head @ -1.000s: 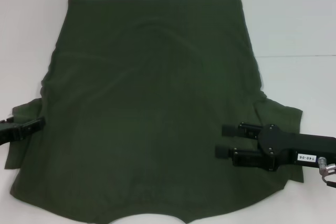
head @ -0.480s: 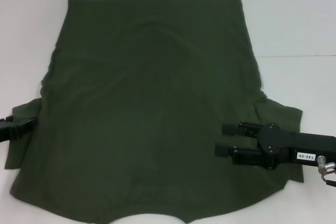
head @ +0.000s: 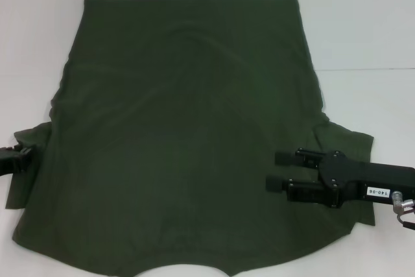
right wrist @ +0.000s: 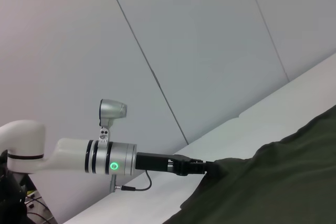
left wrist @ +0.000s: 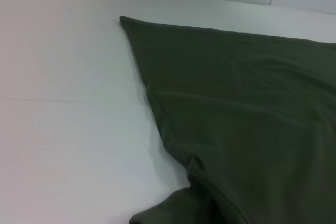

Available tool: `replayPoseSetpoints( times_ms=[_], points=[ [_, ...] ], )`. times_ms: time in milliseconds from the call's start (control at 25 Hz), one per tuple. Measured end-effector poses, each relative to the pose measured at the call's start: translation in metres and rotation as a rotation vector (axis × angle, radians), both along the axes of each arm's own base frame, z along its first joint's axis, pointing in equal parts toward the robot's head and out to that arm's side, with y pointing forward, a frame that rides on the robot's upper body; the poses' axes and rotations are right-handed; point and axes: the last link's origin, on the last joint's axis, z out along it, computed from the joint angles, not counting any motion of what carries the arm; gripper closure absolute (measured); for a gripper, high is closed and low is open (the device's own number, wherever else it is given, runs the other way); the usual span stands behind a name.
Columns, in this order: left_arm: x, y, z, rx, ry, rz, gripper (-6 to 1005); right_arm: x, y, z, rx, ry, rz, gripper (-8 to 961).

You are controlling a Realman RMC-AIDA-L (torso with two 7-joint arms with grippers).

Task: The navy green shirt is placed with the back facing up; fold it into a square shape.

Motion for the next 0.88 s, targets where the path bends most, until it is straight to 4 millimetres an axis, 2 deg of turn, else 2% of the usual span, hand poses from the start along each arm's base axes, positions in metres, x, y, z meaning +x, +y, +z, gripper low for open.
replayPoseSetpoints(
  times_ms=[120, 560, 880],
  points=[
    [0.0, 0.0, 0.0, 0.0, 0.0, 0.001, 825, 0.0, 0.0, 0.0, 0.001, 0.001, -0.001, 135],
    [0.001, 0.003, 0.002, 0.005, 0.015, 0.001, 996, 0.0, 0.001, -0.001, 0.009, 0.009, -0.01, 135],
    [0.001, 0.012, 0.013, 0.042, 0.057, 0.004, 996, 0.001, 0.001, -0.006, 0.008, 0.014, -0.031, 135]
  ],
)
